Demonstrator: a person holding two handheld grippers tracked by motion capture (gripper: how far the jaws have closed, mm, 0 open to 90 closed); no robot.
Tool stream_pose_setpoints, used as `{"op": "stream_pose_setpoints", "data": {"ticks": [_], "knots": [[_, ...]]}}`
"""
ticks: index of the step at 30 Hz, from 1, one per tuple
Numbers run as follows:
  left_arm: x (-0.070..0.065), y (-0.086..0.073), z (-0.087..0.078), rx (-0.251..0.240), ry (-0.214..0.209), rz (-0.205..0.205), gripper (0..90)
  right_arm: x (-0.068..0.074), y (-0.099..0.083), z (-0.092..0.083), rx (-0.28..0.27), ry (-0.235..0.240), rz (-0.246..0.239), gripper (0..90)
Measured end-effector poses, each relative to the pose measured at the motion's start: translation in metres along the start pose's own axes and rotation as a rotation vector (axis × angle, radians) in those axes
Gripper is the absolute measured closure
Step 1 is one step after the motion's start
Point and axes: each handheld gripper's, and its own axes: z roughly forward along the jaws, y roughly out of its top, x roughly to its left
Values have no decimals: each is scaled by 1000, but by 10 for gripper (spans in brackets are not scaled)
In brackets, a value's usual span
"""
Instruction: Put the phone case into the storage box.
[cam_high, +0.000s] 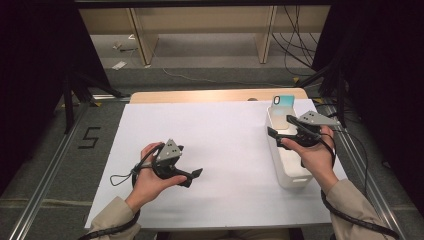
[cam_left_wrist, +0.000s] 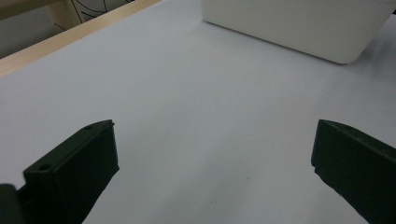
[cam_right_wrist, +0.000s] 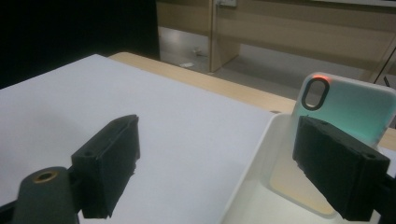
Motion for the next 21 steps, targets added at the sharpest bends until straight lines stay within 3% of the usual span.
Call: {"op": "stream_pose_setpoints", "data": {"ticks": [21], "knots": [[0,-1,-2,-8,2,-5,2,9,-11,-18,12,72,-16,167]]}}
